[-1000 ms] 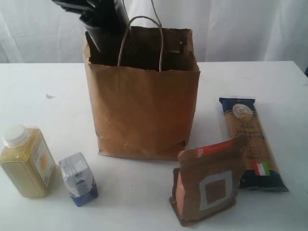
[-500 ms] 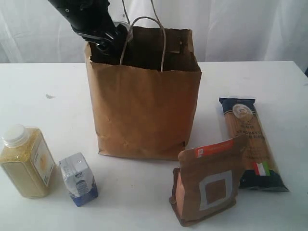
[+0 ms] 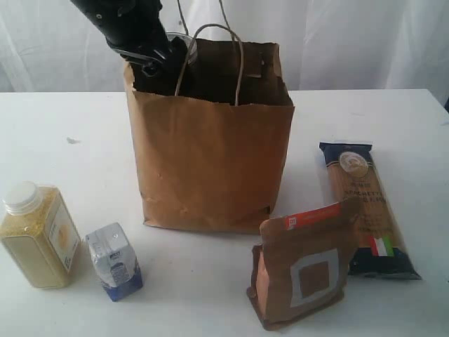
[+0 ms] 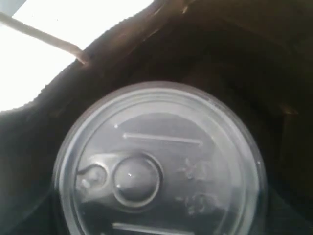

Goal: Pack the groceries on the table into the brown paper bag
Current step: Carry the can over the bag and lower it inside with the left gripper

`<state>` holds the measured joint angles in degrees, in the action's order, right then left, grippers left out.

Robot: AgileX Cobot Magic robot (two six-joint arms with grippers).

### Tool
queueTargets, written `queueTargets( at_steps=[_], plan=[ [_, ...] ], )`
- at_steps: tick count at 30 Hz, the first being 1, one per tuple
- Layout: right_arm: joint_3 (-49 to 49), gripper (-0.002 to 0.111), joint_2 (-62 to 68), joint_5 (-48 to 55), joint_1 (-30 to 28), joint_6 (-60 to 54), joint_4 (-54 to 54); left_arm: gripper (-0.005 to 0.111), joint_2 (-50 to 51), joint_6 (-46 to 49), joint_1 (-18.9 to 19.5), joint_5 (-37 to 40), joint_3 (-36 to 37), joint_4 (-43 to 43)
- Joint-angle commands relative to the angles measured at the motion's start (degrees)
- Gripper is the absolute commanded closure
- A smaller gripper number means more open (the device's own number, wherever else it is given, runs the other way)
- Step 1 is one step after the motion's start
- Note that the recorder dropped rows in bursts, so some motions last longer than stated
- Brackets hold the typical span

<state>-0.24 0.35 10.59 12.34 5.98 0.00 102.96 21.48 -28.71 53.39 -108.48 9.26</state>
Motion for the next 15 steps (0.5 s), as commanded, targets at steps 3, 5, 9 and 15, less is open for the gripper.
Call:
queueTargets(
  at_steps=[3,5,9,15],
  plan=[
    [0.2,0.108,-0.4,-0.4,-0.3,0.7,0.0,0.022,-3.6,-0.5,-0.2,0.2,-0.3,0.5],
    [0.2,0.108,-0.4,-0.4,-0.3,0.7,0.0,0.018,-3.6,-0.5,-0.2,0.2,-0.3,0.5],
    [0.2,0.108,-0.4,-0.4,-0.3,0.7,0.0,0.014,-3.6,-1.9,-0.2,0.6,-0.3,0.5],
    [0.2,0.108,-0.4,-0.4,-0.3,0.7,0.0,0.011,-3.6,-2.0,-0.2,1.7,-0.3,0.5]
  ],
)
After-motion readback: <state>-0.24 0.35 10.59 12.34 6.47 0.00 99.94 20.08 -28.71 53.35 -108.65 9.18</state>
